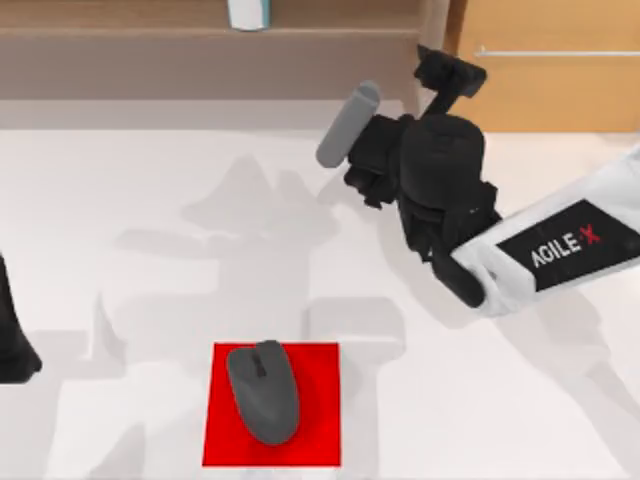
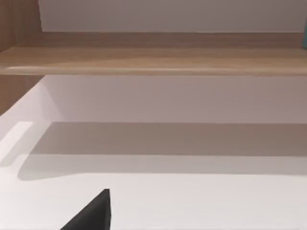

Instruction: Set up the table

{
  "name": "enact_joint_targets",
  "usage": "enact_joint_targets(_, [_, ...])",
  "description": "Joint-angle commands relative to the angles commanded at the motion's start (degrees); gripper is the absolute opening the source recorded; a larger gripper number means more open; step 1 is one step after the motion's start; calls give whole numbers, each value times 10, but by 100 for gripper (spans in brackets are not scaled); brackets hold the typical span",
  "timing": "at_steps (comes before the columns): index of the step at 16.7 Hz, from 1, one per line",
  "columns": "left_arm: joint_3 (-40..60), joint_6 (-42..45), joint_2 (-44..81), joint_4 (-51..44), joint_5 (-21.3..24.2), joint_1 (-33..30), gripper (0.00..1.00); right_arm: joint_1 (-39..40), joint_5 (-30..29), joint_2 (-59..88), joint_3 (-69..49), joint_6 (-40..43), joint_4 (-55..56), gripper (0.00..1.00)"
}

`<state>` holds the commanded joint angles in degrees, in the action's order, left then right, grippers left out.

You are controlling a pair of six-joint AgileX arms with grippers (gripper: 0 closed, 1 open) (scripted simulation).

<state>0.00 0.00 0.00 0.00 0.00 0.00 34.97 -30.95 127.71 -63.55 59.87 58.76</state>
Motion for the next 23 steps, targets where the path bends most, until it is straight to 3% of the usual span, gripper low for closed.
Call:
enact_joint_targets(8, [0,0,0,0,0,0,100,89,-101,83,-305,-348,-193,100])
enact_joint_targets(13, [0,0,0,0,0,0,100,105,-147,146,-491,-517,-295,100])
enact_joint_targets(17, [0,0,0,0,0,0,100,107,-166,176,-573,-586,-340,100])
enact_joint_targets(23, [0,0,0,0,0,0,100,104,-167,175,-579,-591,-343,100])
